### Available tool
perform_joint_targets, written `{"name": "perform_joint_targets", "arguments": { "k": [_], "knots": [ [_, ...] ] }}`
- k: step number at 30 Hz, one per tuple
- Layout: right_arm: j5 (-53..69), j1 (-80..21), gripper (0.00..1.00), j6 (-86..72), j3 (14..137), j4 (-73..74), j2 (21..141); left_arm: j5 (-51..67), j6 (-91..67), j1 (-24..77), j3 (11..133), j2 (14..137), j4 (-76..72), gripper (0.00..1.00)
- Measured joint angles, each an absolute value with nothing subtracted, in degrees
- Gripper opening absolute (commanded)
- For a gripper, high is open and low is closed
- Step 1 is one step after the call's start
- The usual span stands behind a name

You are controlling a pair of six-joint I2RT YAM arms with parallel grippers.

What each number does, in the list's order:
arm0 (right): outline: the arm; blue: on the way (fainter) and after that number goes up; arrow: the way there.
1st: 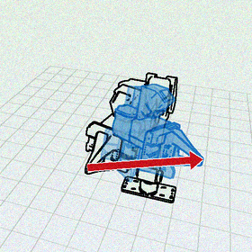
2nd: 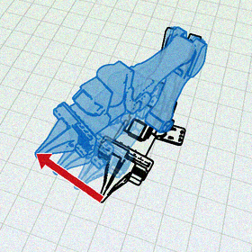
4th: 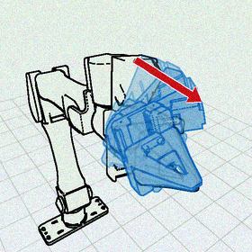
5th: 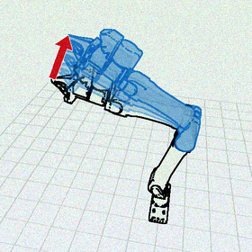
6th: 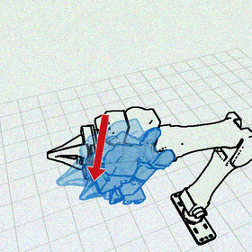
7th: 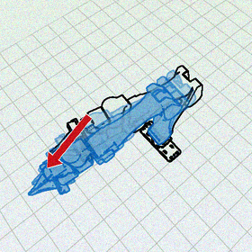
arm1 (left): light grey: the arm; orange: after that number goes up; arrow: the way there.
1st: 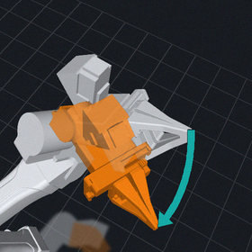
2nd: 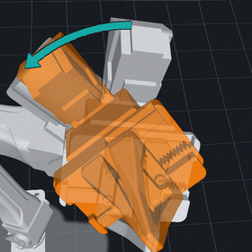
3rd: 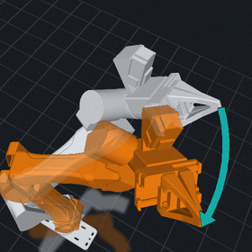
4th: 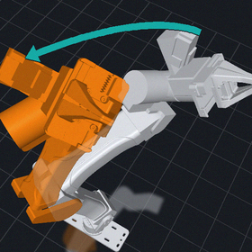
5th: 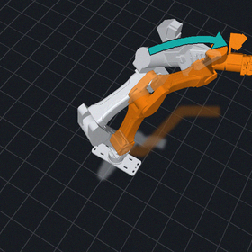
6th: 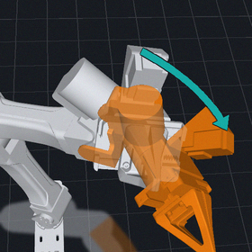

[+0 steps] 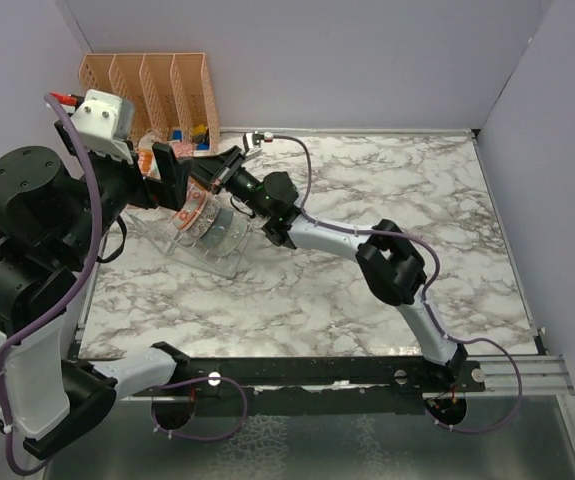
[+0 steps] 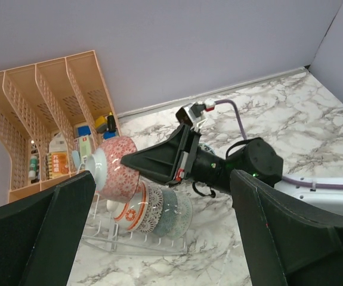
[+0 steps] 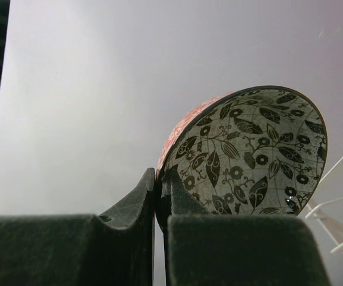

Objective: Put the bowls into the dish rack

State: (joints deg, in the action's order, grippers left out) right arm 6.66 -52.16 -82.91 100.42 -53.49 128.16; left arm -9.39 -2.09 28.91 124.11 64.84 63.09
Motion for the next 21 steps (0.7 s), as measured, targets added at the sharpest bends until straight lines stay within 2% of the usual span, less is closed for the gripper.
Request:
{"name": "perform_joint_targets", "arguments": {
  "k": [8, 21],
  "knots": [
    [1.54, -55.94, 0.01, -91.39, 102.24, -55.99, 132.14, -9.39, -2.17, 28.91, 124.09, 63.13, 63.07, 0.99],
    [-1.89, -56.66, 0.02, -94.41, 100.31, -54.94, 132.22, -9.39, -2.20, 28.91, 123.83, 62.37, 63.07, 0.99]
  ]
}}
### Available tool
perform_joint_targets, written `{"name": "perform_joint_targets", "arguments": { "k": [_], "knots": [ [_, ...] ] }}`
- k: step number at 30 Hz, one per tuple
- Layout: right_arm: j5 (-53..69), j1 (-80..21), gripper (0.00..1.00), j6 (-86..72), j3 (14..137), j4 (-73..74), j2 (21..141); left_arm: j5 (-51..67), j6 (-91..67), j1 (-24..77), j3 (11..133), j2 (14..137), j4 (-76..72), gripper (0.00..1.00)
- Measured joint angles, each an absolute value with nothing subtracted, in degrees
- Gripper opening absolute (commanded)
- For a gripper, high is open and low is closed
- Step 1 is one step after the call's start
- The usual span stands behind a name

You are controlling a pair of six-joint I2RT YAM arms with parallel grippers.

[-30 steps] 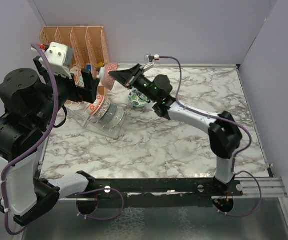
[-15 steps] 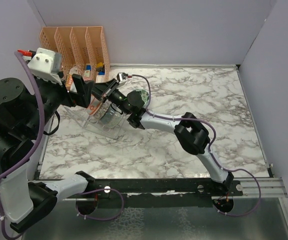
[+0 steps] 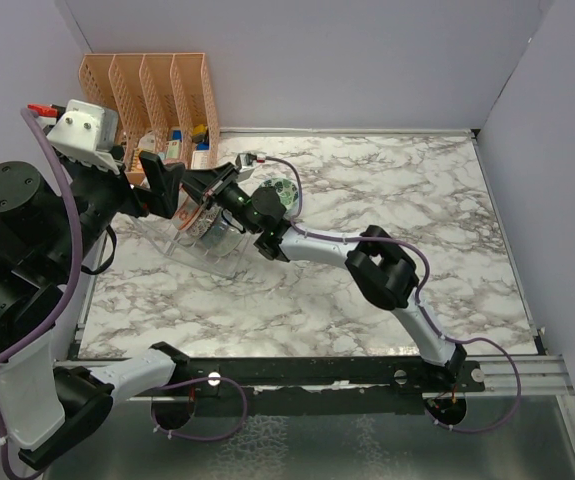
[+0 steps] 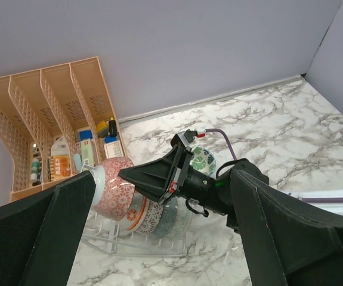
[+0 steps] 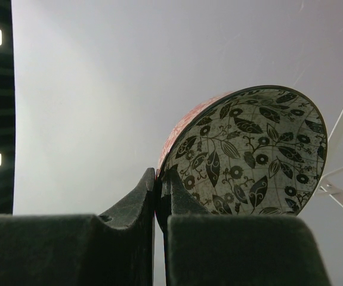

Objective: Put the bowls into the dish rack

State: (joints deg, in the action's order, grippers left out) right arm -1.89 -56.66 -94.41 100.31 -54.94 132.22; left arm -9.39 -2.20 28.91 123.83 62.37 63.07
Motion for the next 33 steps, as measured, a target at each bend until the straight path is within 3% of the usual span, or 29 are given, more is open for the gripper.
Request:
{"name": "perform_joint_targets", "arguments": {
  "k": [23, 33],
  "knots": [
    [-1.83, -56.66, 0.08, -99.48, 99.63, -49.76, 135.22, -9.41, -2.17, 28.91, 123.31, 61.98, 63.07, 0.99],
    [-1.78, -56.49, 0.30, -100.68, 96.88, -47.64, 135.11, -9.41, -2.11, 28.91, 123.20, 62.67, 63.07, 0.99]
  ]
}}
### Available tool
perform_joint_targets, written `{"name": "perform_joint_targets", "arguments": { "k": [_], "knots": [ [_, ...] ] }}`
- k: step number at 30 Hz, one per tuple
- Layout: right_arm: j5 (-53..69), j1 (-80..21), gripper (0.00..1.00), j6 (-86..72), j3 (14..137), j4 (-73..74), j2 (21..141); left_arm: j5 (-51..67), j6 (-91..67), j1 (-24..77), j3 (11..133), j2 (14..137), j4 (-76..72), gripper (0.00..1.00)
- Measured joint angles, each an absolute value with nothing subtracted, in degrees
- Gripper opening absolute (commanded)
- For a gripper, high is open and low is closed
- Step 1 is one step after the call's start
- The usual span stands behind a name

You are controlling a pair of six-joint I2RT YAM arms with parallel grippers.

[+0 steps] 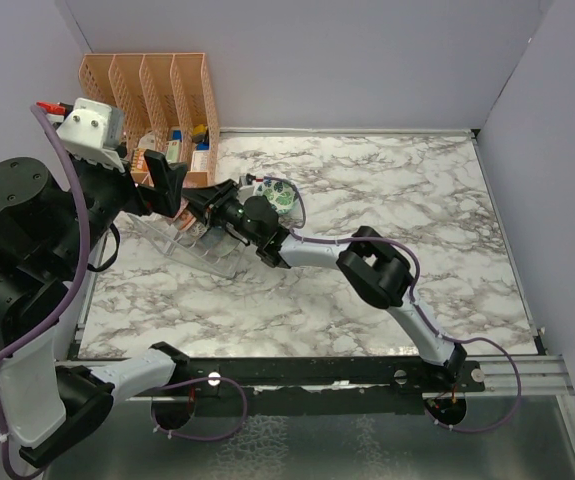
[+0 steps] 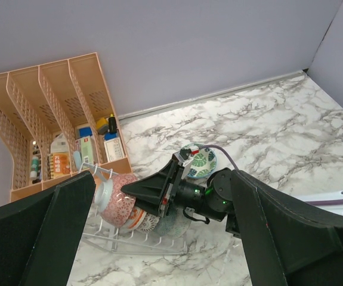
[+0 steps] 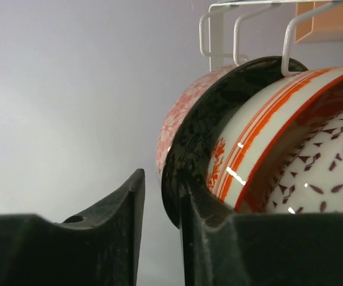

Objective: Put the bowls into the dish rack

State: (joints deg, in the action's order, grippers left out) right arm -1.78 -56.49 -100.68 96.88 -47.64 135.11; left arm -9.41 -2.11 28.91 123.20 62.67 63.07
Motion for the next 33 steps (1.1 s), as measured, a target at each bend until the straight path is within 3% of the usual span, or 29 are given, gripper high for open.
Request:
{"name": "perform_joint_targets", "arguments": {
  "k": [14, 33],
  "knots": [
    [-0.32, -56.40, 0.43, -100.71, 94.74, -41.54, 131.41, -9.43, -1.93, 29.02, 123.20, 63.40, 63.05, 0.99],
    [5.37, -55.02, 0.47, -94.61, 83.44, -26.17, 115.72, -9.61, -1.72, 29.17, 122.98, 64.01, 63.05, 0.99]
  ]
}}
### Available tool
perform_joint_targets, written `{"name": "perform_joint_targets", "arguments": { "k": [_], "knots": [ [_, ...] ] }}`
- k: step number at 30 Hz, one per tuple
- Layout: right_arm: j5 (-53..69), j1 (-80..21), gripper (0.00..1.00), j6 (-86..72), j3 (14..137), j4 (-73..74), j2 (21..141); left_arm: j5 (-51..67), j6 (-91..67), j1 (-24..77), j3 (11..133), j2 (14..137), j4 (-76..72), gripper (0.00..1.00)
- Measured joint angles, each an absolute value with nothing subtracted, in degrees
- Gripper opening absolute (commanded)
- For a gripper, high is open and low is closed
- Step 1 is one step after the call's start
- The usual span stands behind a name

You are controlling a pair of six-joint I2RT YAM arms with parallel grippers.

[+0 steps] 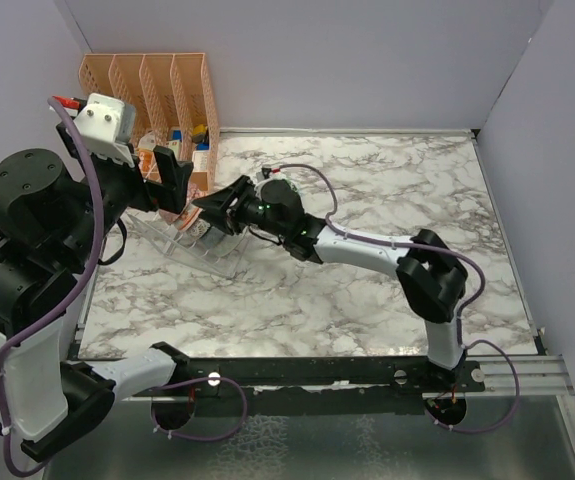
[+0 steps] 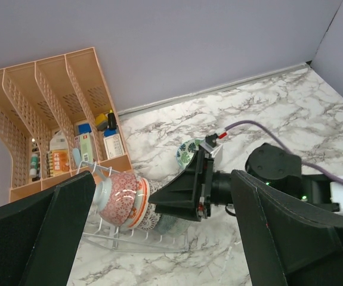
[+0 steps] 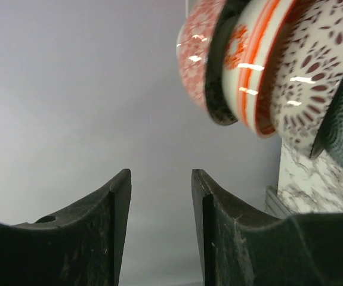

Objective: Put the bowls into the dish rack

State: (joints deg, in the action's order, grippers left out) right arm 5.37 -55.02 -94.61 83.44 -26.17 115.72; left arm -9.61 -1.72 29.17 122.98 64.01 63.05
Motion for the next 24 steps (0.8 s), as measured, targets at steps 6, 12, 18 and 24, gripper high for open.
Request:
{"name": "perform_joint_targets", "arguments": {
  "k": [6, 12, 18, 24],
  "knots": [
    [4.10, -53.87, 0.54, -80.29, 87.90, -7.22, 107.28, -10.07, -1.58, 29.32, 122.34, 63.99, 63.07, 0.99],
    [-0.97, -49.74, 0.57, -63.02, 99.44, 11.18, 107.39, -10.94, -1.50, 29.34, 122.34, 64.03, 63.07, 0.99],
    [-5.80, -45.60, 0.57, -47.24, 113.86, 24.16, 116.57, -11.35, -1.50, 29.39, 122.37, 64.82, 63.07, 0.99],
    [-9.43, -44.86, 0.56, -33.61, 128.07, 35.70, 130.72, -12.10, -1.52, 29.39, 122.37, 66.22, 63.07, 0.99]
  ]
}}
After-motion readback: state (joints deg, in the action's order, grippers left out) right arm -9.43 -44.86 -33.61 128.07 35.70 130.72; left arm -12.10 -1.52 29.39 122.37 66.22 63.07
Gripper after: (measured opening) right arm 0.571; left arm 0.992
